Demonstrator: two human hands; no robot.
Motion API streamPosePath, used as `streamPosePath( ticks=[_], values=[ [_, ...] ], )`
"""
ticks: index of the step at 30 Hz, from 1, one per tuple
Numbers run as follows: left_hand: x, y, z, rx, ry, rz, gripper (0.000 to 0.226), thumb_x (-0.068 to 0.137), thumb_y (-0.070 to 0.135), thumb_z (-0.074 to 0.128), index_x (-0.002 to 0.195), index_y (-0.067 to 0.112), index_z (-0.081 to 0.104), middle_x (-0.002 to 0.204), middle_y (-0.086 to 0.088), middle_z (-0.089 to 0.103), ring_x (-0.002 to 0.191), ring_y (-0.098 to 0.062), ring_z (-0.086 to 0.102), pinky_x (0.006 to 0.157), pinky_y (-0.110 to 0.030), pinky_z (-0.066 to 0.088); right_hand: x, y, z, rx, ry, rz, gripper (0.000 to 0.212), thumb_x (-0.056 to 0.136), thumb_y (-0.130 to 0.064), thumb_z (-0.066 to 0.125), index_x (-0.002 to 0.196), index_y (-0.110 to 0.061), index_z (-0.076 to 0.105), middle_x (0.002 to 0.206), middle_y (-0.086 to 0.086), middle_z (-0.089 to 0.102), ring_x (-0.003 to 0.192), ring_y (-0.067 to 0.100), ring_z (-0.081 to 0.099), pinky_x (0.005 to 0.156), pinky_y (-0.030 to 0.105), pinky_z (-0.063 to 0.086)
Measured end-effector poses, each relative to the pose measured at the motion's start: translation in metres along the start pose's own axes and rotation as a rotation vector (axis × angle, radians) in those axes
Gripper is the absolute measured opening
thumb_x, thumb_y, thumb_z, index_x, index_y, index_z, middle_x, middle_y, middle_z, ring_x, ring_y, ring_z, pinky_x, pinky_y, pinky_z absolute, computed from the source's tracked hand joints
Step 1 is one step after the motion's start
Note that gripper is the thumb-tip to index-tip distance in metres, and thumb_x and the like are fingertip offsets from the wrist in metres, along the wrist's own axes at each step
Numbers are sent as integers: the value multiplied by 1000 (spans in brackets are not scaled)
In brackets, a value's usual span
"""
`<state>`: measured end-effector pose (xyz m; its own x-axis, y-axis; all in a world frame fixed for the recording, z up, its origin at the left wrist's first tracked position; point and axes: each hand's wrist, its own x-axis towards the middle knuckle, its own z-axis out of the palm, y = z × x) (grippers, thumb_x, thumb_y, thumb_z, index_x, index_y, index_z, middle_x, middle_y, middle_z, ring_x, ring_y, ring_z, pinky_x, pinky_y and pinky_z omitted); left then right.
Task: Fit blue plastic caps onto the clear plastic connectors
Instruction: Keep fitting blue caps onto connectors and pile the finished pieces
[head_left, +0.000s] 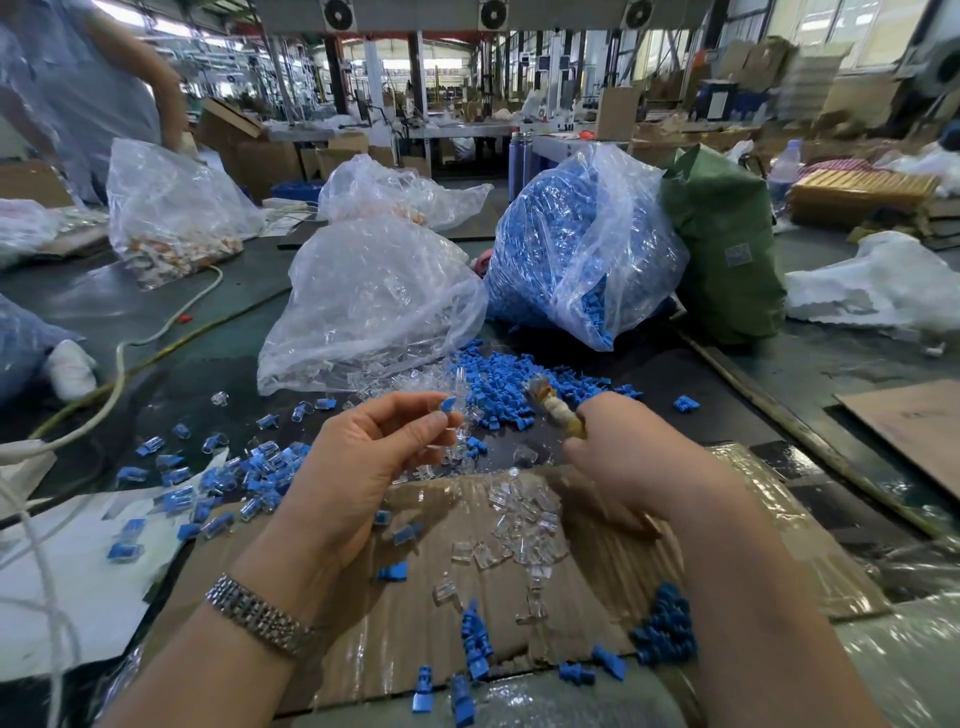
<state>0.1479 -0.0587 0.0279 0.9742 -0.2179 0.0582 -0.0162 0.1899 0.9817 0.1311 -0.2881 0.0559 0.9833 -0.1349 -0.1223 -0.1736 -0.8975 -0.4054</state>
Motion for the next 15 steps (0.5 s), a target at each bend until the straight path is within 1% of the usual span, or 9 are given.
streamPosePath(
  ticks=[2, 3, 4, 5, 6, 7, 9, 12, 15],
  values=[
    [1, 1, 0, -50, 9, 2, 29, 75, 17, 72, 103, 12, 77, 108, -14, 77, 100, -25, 74, 78, -25, 61, -1, -2, -4, 148, -65, -74, 22, 94, -16, 54, 78, -1, 52, 71, 12, 54, 63, 28, 51, 60, 41, 44],
    [1, 2, -1, -74, 16, -2, 30, 74, 18, 73, 104, 12, 77, 109, -13, 77, 102, -24, 74, 78, -24, 61, -3, -6, -5, 250, -116, -116, 20, 95, -14, 54, 86, 4, 57, 76, 18, 61, 69, 36, 59, 71, 50, 53],
    [2, 2, -1, -91, 23, -8, 31, 74, 20, 75, 104, 13, 78, 111, -12, 77, 104, -22, 73, 79, -24, 60, -6, -10, -6, 356, -173, -150, 19, 95, -11, 53, 95, 7, 60, 83, 21, 67, 79, 40, 67, 82, 55, 57],
    [2, 3, -2, -100, 30, -10, 32, 72, 22, 78, 103, 15, 79, 112, -10, 76, 105, -21, 73, 80, -24, 60, -10, -14, -6, 429, -231, -175, 18, 96, -8, 53, 99, 6, 63, 88, 19, 73, 87, 38, 71, 89, 56, 57],
    [3, 3, -3, -101, 37, -5, 34, 69, 26, 81, 102, 17, 80, 112, -9, 76, 105, -19, 72, 82, -26, 59, -13, -17, -5, 462, -277, -202, 17, 97, -7, 53, 100, 5, 65, 90, 15, 75, 90, 34, 73, 92, 54, 57],
    [3, 3, -4, -96, 45, 3, 37, 65, 29, 83, 101, 20, 81, 112, -8, 77, 104, -18, 72, 85, -28, 58, -15, -19, -4, 458, -309, -230, 17, 97, -8, 55, 99, 4, 66, 91, 13, 77, 90, 30, 74, 93, 54, 56],
    [4, 2, -4, -90, 54, 13, 39, 62, 32, 84, 99, 22, 82, 111, -6, 77, 101, -17, 70, 88, -31, 56, -19, -23, -2, 428, -342, -290, 20, 99, -15, 57, 96, 2, 68, 92, 11, 77, 93, 32, 73, 95, 56, 54],
    [5, 3, -3, -93, 48, 20, 35, 63, 30, 82, 97, 23, 82, 109, -6, 77, 99, -16, 71, 87, -30, 58, -24, -28, -3, 434, -329, -326, 23, 100, -20, 57, 95, -1, 69, 92, 9, 77, 97, 35, 70, 95, 57, 52],
    [3, 4, -3, -22, 40, 42, 32, 65, 32, 80, 96, 26, 82, 106, -4, 78, 97, -14, 71, 86, -31, 56, -28, -32, -4, 432, -325, -340, 24, 102, -22, 56, 95, -3, 69, 90, 7, 77, 97, 35, 70, 95, 57, 52]
  ],
)
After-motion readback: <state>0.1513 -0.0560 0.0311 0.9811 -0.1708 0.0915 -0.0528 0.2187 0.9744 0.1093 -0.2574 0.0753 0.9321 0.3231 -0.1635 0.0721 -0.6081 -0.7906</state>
